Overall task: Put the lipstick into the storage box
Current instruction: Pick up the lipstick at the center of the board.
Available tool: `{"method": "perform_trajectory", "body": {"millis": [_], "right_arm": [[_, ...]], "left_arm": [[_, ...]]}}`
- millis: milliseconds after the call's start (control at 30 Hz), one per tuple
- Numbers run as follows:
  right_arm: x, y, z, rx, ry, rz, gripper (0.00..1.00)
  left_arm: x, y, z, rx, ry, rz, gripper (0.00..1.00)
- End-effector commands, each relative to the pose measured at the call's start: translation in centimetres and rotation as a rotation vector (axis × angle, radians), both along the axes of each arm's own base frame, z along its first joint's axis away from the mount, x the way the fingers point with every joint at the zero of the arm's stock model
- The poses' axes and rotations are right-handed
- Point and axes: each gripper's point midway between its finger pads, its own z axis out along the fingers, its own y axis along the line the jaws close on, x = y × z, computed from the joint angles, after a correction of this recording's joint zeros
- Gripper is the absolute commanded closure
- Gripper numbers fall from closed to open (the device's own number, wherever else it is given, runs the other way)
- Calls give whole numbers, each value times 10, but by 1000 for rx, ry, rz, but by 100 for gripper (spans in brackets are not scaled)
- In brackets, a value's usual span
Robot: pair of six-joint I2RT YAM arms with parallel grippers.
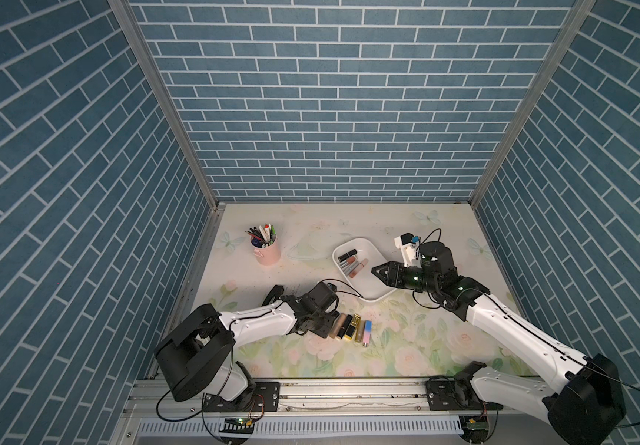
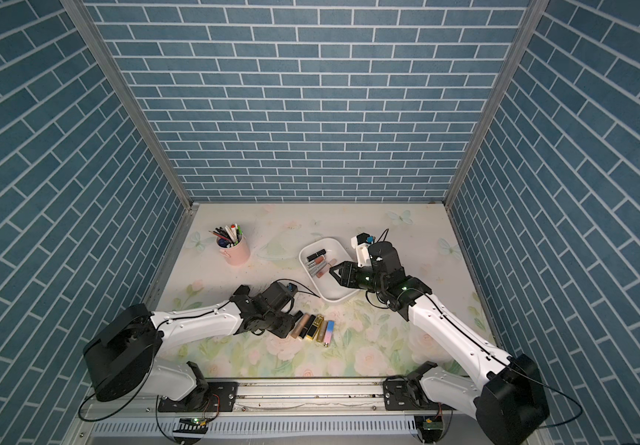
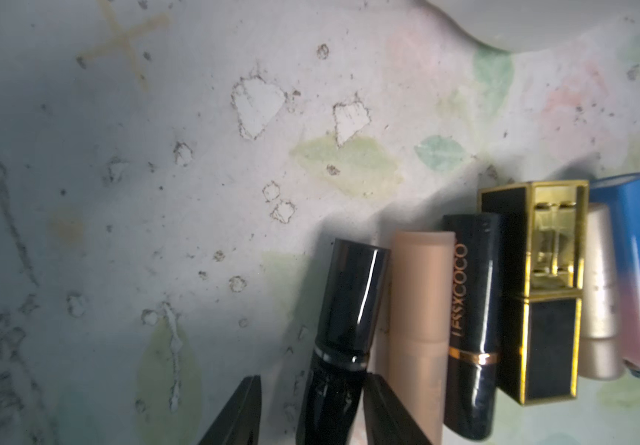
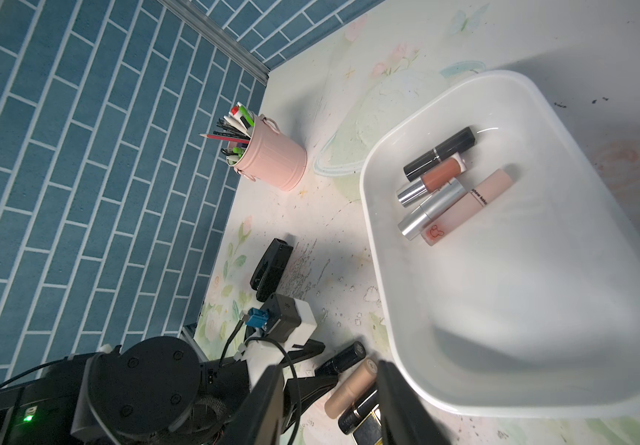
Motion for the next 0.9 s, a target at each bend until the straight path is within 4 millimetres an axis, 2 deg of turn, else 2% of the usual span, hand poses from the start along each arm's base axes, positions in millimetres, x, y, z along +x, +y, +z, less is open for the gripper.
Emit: {"method": "perform_trajectory", "body": {"millis": [0, 300, 467, 567, 733, 867], "right_arm": [[0, -1, 0, -6, -26, 7, 56], [-5, -3, 2, 12, -38, 15, 56], [-7, 0, 2, 21, -36, 36, 56], [-8, 3, 4, 25, -36, 53, 56], [-8, 5, 6, 45, -42, 58, 55], [-13, 9, 8, 110, -31, 74, 51]], "left_arm": [[1, 1, -3, 35, 1, -12, 55], [-2, 1, -13, 63, 36, -30, 75], [-2, -1, -11, 52, 47, -24, 81], [4, 0, 6, 17, 19, 10, 82], [20, 2, 62, -105, -72, 81, 82], [26, 1, 106, -222, -135, 97, 81]]}}
